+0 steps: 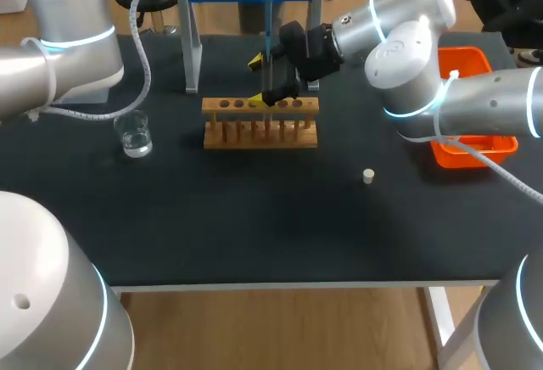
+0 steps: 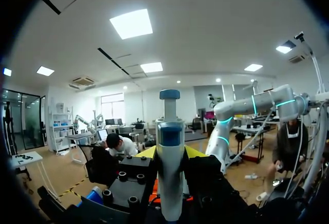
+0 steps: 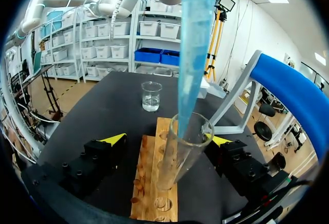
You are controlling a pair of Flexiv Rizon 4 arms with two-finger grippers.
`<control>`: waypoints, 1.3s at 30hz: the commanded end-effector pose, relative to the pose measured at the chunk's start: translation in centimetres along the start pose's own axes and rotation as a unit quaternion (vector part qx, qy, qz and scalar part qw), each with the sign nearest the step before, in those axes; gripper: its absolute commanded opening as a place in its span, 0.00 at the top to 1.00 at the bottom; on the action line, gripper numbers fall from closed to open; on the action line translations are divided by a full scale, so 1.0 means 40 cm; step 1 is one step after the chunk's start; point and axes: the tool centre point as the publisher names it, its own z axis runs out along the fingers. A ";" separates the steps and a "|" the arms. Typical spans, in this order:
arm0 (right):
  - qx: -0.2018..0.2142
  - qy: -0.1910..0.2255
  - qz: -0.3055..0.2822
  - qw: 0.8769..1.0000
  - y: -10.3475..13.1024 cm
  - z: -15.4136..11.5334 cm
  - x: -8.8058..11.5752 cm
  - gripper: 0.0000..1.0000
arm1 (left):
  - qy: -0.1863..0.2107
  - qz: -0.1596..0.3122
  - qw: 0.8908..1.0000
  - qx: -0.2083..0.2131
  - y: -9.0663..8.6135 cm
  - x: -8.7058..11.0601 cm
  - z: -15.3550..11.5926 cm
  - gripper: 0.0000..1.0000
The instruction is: Invert the test tube, pick up the pipette, mount the tip to pipette, aspirate from beaker and dispense into the tube, eject the tip, return the pipette, and cap with the stopper.
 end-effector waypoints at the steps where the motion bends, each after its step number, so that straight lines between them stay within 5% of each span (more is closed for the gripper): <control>1: 0.001 0.003 0.000 1.000 0.001 -0.002 -0.004 0.00 | 0.001 -0.002 1.000 -0.005 0.007 0.000 -0.005 1.00; 39: 0.001 0.003 0.000 1.000 0.001 -0.002 -0.004 0.00 | 0.009 0.007 1.000 -0.004 0.016 -0.021 0.004 1.00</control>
